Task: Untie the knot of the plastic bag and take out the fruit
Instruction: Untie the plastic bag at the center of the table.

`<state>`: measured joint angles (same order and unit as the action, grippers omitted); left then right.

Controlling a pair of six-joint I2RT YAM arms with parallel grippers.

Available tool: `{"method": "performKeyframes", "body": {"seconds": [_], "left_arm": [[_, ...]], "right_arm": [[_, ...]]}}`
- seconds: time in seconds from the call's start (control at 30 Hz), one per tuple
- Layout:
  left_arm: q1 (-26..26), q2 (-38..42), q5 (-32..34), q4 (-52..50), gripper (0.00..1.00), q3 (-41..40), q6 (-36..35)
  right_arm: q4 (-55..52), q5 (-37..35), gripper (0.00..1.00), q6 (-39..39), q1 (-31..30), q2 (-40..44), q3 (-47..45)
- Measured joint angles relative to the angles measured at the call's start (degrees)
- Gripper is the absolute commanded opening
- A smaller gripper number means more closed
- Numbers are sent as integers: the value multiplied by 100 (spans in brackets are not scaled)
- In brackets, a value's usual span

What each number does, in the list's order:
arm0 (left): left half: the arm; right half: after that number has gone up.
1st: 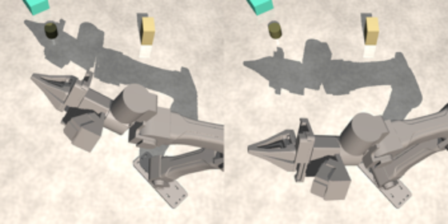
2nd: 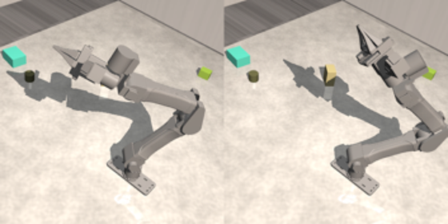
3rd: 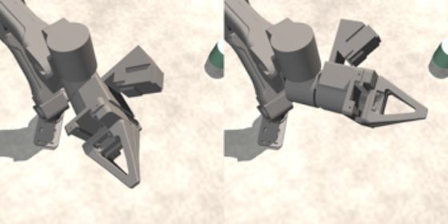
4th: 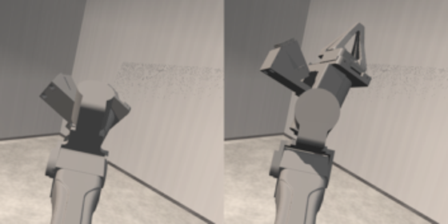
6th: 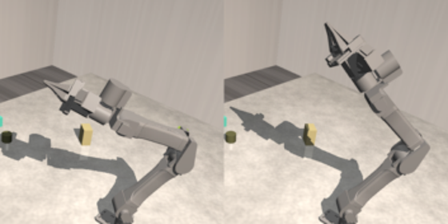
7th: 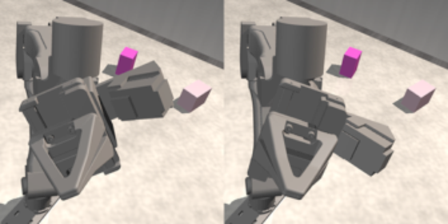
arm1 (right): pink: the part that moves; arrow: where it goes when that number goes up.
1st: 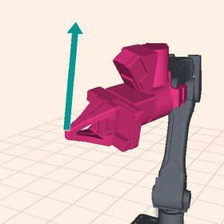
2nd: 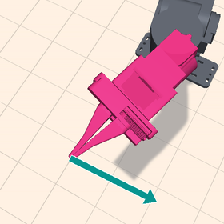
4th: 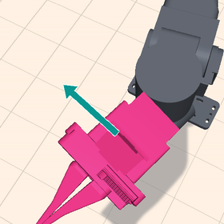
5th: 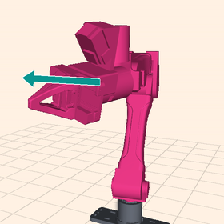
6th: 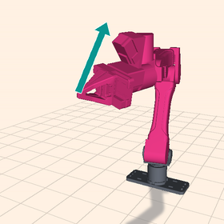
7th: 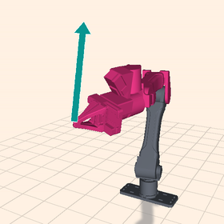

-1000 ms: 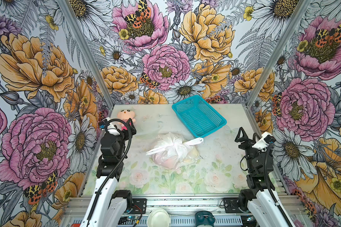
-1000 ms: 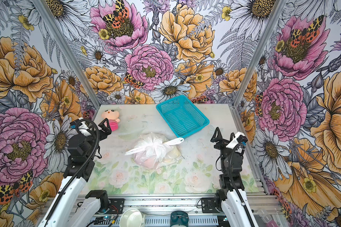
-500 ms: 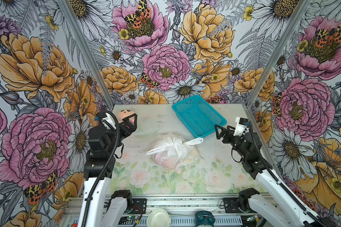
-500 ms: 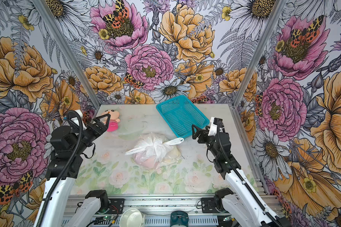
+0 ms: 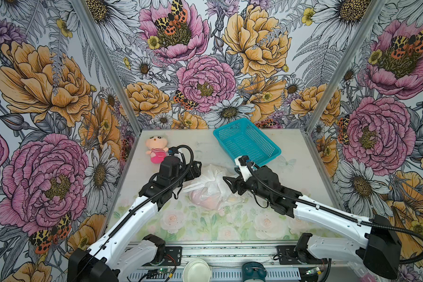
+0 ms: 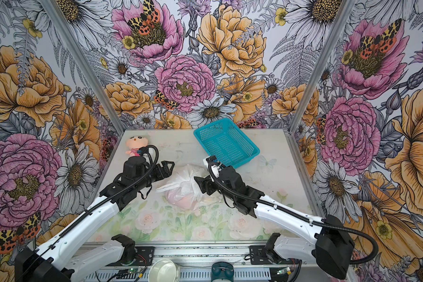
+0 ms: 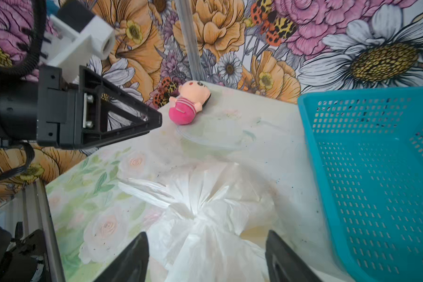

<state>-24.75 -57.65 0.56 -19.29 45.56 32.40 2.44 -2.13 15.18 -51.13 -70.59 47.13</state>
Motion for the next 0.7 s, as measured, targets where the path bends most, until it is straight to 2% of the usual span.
{"method": "performKeyframes", "body": {"seconds": [0.13, 0.3, 0.57, 0.7], "left_arm": [[-116, -96, 140, 284, 88, 24, -151], [-319, -686, 153, 446, 86, 179, -295], [-739, -1292, 160, 455, 83, 348, -350], [-793, -1373, 229, 409, 83, 361, -345]], "right_arm": [[-146, -201, 72, -162, -330, -562, 372], [-518, -435, 72, -291, -557, -1016, 494], [-1078, -1250, 74, -326, -704, -756, 455], [-1117, -1513, 69, -321, -702, -748, 455]]}}
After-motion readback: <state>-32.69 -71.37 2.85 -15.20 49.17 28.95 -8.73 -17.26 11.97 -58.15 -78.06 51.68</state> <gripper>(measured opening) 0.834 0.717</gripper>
